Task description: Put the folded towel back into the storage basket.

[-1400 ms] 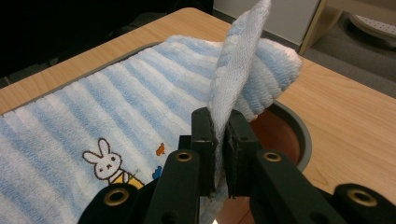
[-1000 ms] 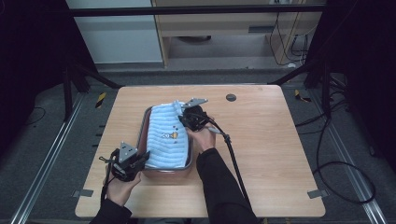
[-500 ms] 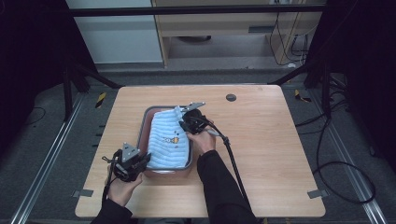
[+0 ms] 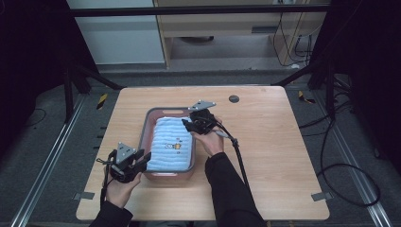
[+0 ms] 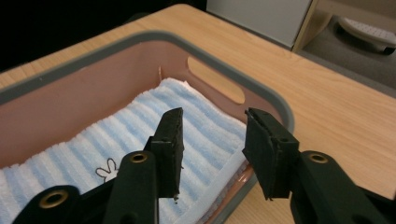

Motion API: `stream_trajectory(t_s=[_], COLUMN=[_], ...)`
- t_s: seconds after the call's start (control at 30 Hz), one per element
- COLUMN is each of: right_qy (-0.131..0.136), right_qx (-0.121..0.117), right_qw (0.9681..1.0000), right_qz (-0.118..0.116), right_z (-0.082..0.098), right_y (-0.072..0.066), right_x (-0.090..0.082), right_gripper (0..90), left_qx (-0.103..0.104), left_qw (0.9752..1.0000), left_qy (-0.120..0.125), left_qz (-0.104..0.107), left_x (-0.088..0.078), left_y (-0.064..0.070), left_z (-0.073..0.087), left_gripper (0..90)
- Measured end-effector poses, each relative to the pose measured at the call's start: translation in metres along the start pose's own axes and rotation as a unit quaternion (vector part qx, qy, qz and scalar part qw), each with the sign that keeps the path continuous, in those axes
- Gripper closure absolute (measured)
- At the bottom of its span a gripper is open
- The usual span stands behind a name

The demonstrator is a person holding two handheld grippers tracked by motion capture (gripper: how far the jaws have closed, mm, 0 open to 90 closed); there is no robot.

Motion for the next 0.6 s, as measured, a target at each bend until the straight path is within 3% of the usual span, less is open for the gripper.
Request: stream_trajectory(t_s=[0.2, 0.37, 0.43, 0.6], right_qy=[0.04, 0.055, 0.066, 0.071], right_qx=[0.007, 0.009, 0.016, 0.025], right_qw=[0.999, 0.9981, 0.9971, 0.9961], right_qz=[0.016, 0.028, 0.034, 0.045], right_z=[-0.005, -0.002, 0.003, 0.014], right_y=[0.003, 0.008, 0.014, 0.021], right_x=[-0.028, -0.048, -0.064, -0.085], right_gripper=[41.3, 34.4, 31.1, 26.2], left_qx=[-0.009, -0.019, -0.018, -0.017], left_qw=[0.9999, 0.9996, 0.9994, 0.9992], left_qy=[0.01, 0.019, 0.023, 0.032], left_qz=[0.004, 0.008, 0.017, 0.016], left_x=[-0.005, -0.006, -0.007, -0.008], left_y=[-0.006, -0.014, -0.016, -0.021], left_z=[-0.006, -0.009, -0.01, -0.012], left_gripper=[61.8, 58.3, 53.7, 44.6])
Point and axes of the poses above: each handheld gripper's, and its own axes: x roughly forward along the jaws, z roughly out of its underside, y roughly to its right, the point moved 7 cm from there along x, roughly forward along the jaws, and after that the axes turned 14 degrees about -z, right-handed, at the moved point
